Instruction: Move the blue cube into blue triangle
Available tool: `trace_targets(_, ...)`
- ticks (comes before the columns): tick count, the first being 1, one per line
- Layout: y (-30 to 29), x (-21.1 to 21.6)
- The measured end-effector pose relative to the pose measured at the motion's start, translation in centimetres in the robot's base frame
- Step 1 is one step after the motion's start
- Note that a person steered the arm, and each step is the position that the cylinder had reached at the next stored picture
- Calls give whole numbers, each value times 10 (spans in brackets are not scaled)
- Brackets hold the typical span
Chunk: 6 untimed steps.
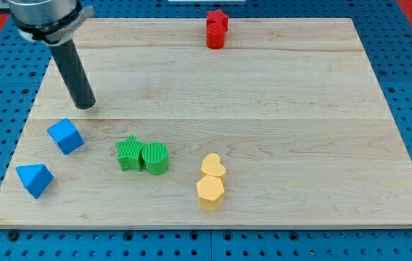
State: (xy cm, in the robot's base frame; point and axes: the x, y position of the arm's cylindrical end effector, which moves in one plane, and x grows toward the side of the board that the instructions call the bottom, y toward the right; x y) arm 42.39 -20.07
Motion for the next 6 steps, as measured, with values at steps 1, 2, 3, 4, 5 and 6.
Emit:
trace_targets(1,-5,14)
trace_targets(2,-5,27)
trace_targets(3,0,40)
trace_targets(4,0,61)
trace_targets(5,-1,79)
trace_targets(6,-1,85)
